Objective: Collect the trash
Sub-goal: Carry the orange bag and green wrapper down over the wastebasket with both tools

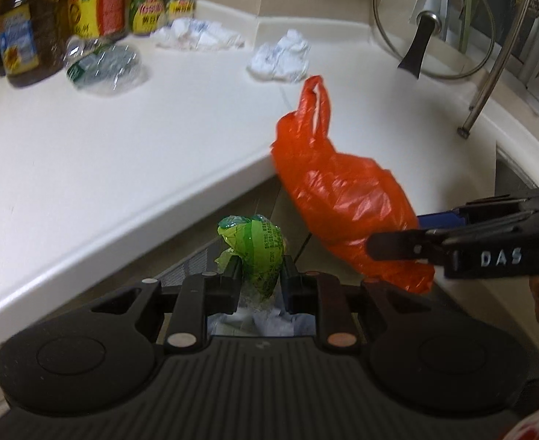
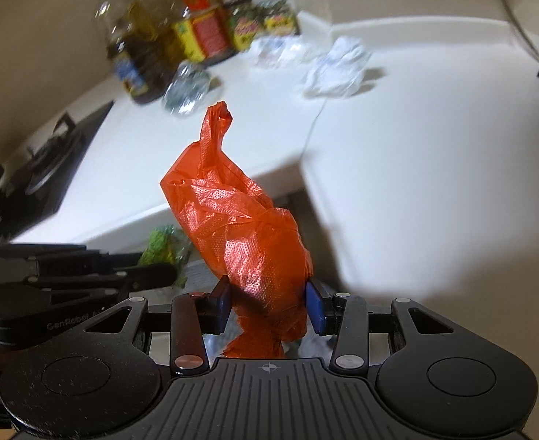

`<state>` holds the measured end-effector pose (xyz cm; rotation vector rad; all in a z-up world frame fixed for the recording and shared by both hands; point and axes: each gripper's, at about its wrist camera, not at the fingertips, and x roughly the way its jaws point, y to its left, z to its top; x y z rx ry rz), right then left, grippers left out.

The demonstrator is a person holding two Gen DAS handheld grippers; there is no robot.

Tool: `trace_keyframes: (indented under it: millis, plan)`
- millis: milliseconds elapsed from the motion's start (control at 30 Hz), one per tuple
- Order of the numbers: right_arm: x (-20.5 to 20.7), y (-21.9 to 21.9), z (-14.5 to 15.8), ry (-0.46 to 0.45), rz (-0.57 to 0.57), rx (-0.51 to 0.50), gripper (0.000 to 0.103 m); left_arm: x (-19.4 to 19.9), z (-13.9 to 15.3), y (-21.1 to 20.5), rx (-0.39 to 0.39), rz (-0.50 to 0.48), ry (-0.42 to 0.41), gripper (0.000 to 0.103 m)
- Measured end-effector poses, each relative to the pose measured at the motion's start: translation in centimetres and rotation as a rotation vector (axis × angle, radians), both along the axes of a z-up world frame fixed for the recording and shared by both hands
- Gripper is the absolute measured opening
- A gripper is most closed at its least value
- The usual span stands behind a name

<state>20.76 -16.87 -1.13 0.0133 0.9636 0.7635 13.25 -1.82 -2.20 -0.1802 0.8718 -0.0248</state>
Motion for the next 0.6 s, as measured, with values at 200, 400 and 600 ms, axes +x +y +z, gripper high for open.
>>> trace_keyframes:
  millis: [200, 400, 600]
  plan:
    - [-1.2, 1.3, -3.3, 0.04, -0.065, -0.063, 0.042, -0.9, -2.3, 1.0, -0.004, -0.014, 0.05, 0.019]
    - [-2.5, 2.1, -6.7, 0.03, -0.122, -0.169, 0.042, -0.6, -5.4, 1.6, -0.024, -0.028, 0.108, 0.019]
    - [-3.1, 2.9, -9.6, 0.017, -0.15, -0.245, 0.042, 0.2, -7.7, 1.6, -0.032, -0.066, 0.149, 0.019]
